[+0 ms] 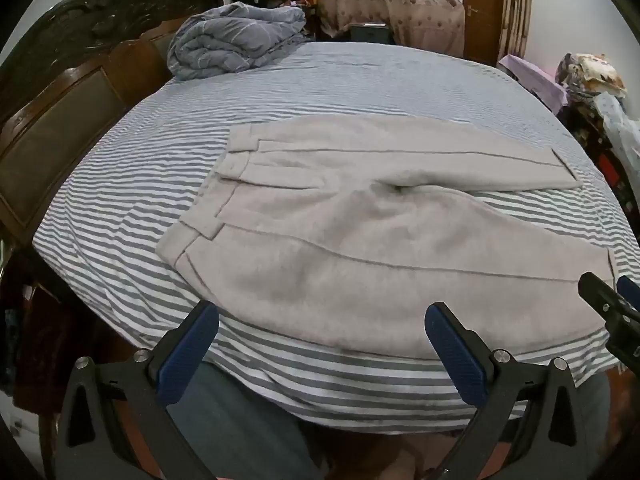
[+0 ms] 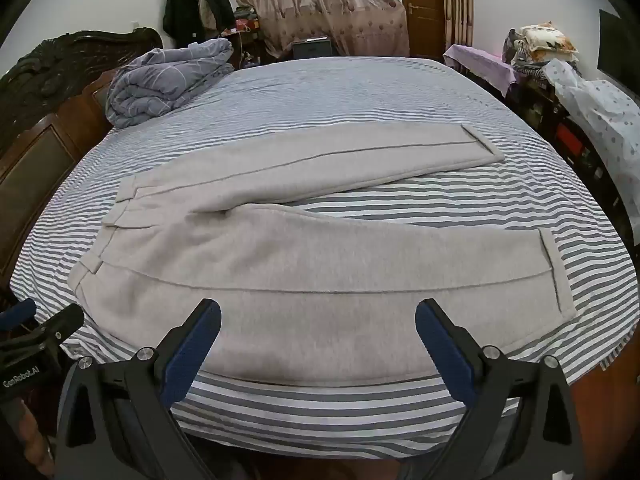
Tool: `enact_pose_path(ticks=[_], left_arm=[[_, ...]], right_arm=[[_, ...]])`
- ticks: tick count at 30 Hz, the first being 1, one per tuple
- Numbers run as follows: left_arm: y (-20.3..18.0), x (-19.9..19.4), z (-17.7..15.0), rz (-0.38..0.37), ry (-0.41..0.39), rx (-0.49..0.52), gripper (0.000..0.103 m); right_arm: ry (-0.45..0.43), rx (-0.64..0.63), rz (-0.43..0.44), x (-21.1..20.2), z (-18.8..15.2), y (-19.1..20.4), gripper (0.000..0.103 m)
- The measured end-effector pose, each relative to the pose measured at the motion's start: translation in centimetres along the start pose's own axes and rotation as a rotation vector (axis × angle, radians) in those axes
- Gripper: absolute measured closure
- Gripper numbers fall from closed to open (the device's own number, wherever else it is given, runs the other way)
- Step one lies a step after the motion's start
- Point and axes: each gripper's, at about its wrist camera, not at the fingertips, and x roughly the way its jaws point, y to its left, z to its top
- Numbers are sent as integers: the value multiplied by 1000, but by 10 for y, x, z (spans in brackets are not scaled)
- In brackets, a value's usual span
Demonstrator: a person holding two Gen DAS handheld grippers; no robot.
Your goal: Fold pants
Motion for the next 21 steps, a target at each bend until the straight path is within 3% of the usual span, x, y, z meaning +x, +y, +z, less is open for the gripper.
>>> enact_pose_path(ticks=[2,8,12,21], left_arm=[[-2,-3,-2,25,-11,6,1],[-4,3,-1,-25,-1,10,1],[1,3,-2,3,-10,14,1],[4,10,-6,-13,16,0,1]], right_arm=[[4,-3,-5,0,0,0,6],[12,-9,-3,2,-4,-2,6],[16,-14,-5,2,-2,2,6],[28,-25,-6,4,-4,5,6]])
